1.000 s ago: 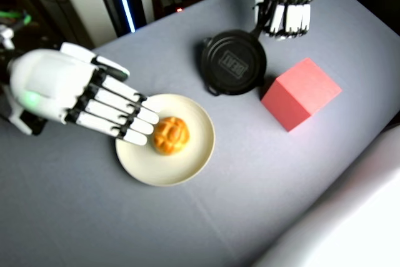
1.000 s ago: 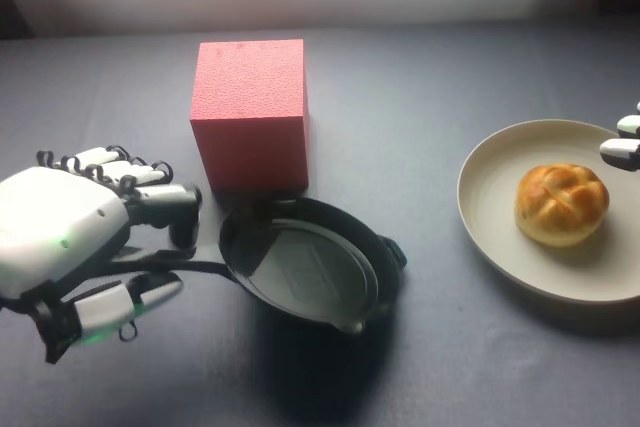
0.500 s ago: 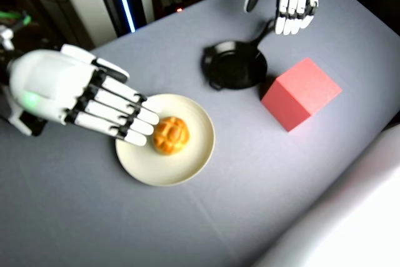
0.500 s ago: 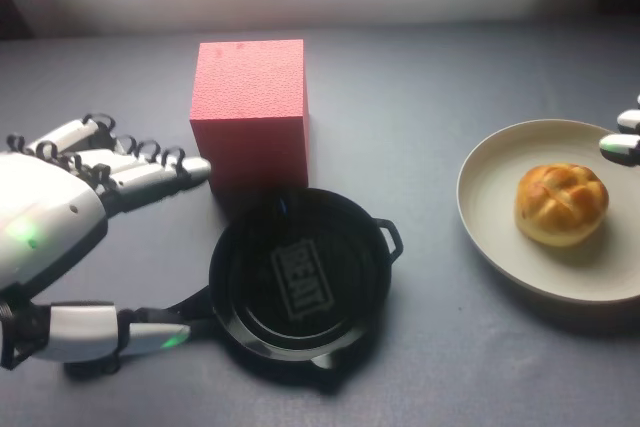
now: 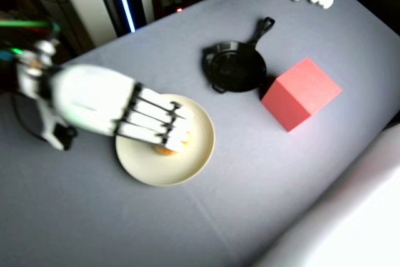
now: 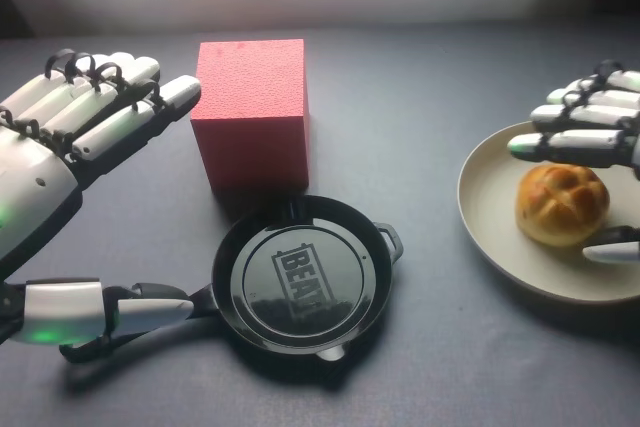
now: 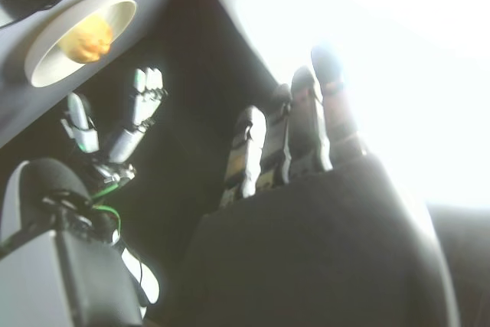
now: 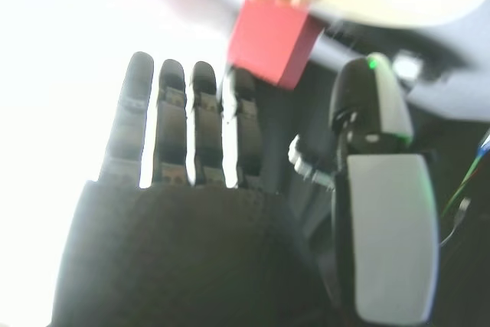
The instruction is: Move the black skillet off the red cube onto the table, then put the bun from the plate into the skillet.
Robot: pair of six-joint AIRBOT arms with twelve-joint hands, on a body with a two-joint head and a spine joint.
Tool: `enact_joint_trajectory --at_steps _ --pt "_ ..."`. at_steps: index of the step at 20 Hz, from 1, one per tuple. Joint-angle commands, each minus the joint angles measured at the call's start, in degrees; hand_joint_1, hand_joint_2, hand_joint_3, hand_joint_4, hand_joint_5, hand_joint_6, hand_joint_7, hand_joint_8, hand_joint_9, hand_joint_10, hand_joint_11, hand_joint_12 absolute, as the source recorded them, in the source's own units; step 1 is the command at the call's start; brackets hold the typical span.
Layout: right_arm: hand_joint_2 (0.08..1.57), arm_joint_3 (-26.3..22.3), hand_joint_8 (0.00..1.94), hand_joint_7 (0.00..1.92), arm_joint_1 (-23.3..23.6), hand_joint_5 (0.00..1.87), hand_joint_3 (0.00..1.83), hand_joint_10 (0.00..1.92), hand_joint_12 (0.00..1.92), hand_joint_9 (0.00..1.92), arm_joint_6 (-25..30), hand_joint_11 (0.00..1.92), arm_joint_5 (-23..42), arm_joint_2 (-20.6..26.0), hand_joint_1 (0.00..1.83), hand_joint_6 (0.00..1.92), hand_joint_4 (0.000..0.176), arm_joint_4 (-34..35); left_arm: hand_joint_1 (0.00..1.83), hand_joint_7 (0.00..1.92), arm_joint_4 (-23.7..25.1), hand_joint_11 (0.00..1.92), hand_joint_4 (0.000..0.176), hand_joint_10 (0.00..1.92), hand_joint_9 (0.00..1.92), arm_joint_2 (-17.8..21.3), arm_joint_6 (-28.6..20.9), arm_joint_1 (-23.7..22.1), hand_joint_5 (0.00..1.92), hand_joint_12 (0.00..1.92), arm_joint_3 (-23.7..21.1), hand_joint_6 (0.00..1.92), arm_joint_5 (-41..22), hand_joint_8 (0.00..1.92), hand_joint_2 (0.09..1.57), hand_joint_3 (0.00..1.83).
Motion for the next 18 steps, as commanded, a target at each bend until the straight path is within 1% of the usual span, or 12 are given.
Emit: enact_joint_trajectory --at_steps 1,4,5,6,7,8,9,11,12,14,16,18 --pt "0.99 1.0 0.01 0.31 0.9 0.39 0.00 0.01 0.48 0.29 -0.4 0.10 2.0 -0.4 1.04 0.01 0.050 1.1 0.48 0.00 0.3 0.00 0.117 0.00 0.00 0.4 0.0 -0.3 0.00 0.19 -0.1 0.00 -7.1 0.00 0.87 0.00" --pt "0.99 3.5 0.01 0.43 2.7 0.52 0.00 0.01 0.55 0.38 -0.9 0.14 -1.9 -2.4 1.14 0.01 0.045 1.1 0.51 0.00 0.2 0.00 0.081 0.00 0.00 0.4 0.0 -0.2 0.00 0.16 0.0 0.00 -7.1 0.00 0.87 0.00" --pt "0.99 4.0 0.01 0.54 3.2 0.62 0.00 0.01 0.62 0.48 -0.9 0.19 -2.5 -2.8 1.22 0.01 0.000 1.1 0.51 0.00 0.2 0.00 0.077 0.00 0.00 0.4 0.0 -0.1 0.00 0.12 0.0 0.00 -7.2 0.00 0.87 0.00" --pt "1.00 4.1 0.05 0.79 3.3 0.82 0.00 0.10 1.16 0.69 -0.9 0.16 -2.6 -2.8 1.15 0.03 0.000 1.1 0.52 0.00 0.2 0.00 0.089 0.00 0.00 0.4 0.0 -0.1 0.00 0.11 0.0 0.00 -7.3 0.00 0.86 0.00" --pt "1.06 4.1 0.75 0.98 3.4 1.03 0.00 0.21 1.33 0.86 -0.9 0.25 -2.6 -2.8 1.22 0.62 0.024 1.1 0.53 0.00 0.2 0.00 0.087 0.00 0.00 0.4 0.0 -0.1 0.00 0.17 0.0 0.00 -7.4 0.00 0.87 0.00" --pt "1.08 4.1 0.84 1.09 3.6 1.04 0.00 1.02 1.46 0.84 -0.9 0.36 -2.4 -2.8 1.35 0.75 0.000 1.1 0.53 0.00 0.1 0.00 0.084 0.00 0.00 0.4 0.0 -0.1 0.00 0.18 -0.1 0.00 -7.5 0.00 0.88 0.00" --pt "1.09 3.8 0.84 1.13 3.7 1.01 0.00 1.18 1.48 0.81 -0.8 0.32 -1.5 -2.7 1.37 0.88 0.000 1.1 0.52 0.00 0.0 0.00 0.093 0.00 0.00 0.4 0.0 -0.1 0.00 0.21 -0.1 0.00 -7.5 0.00 0.88 0.00" --pt "1.12 2.9 1.05 0.98 4.1 0.99 0.00 1.28 1.48 0.79 0.3 0.38 1.9 -1.7 1.37 0.95 0.000 1.1 0.48 0.00 -0.2 0.00 0.082 0.00 0.00 0.4 0.0 0.1 0.00 0.19 -0.1 0.00 -7.6 0.00 0.90 0.01" --pt "1.18 2.1 1.30 0.80 4.1 0.95 0.00 1.43 1.51 0.64 1.4 0.29 5.0 -1.0 1.35 1.02 0.000 1.1 0.48 0.00 -0.3 0.00 0.082 0.00 0.00 0.4 0.0 0.2 0.00 0.18 -0.2 0.00 -7.6 0.00 0.88 0.00" --pt "1.17 0.7 1.18 0.84 4.1 0.92 0.00 1.35 1.35 0.69 2.7 0.40 10.0 0.0 1.35 1.13 0.000 0.7 0.51 0.00 -0.5 0.00 0.065 0.00 0.00 0.4 0.0 0.3 0.00 0.13 -0.2 0.00 -7.8 0.00 0.89 0.00" --pt "1.14 -0.2 1.13 0.91 5.4 0.99 0.00 1.29 1.38 0.77 5.4 0.44 14.5 0.1 1.35 0.97 0.000 -1.9 0.52 0.00 -0.7 0.00 0.102 0.00 0.00 0.3 0.0 0.3 0.00 0.21 -0.2 0.00 -8.0 0.00 0.86 0.00" --pt "1.12 -0.5 1.08 0.92 8.5 1.03 0.00 0.90 1.45 0.75 7.3 0.47 16.2 -1.6 1.22 0.93 0.012 -5.7 0.56 0.00 -0.9 0.00 0.084 0.00 0.00 0.5 0.0 0.5 0.00 0.19 -0.1 0.00 -8.0 0.00 0.85 0.00"
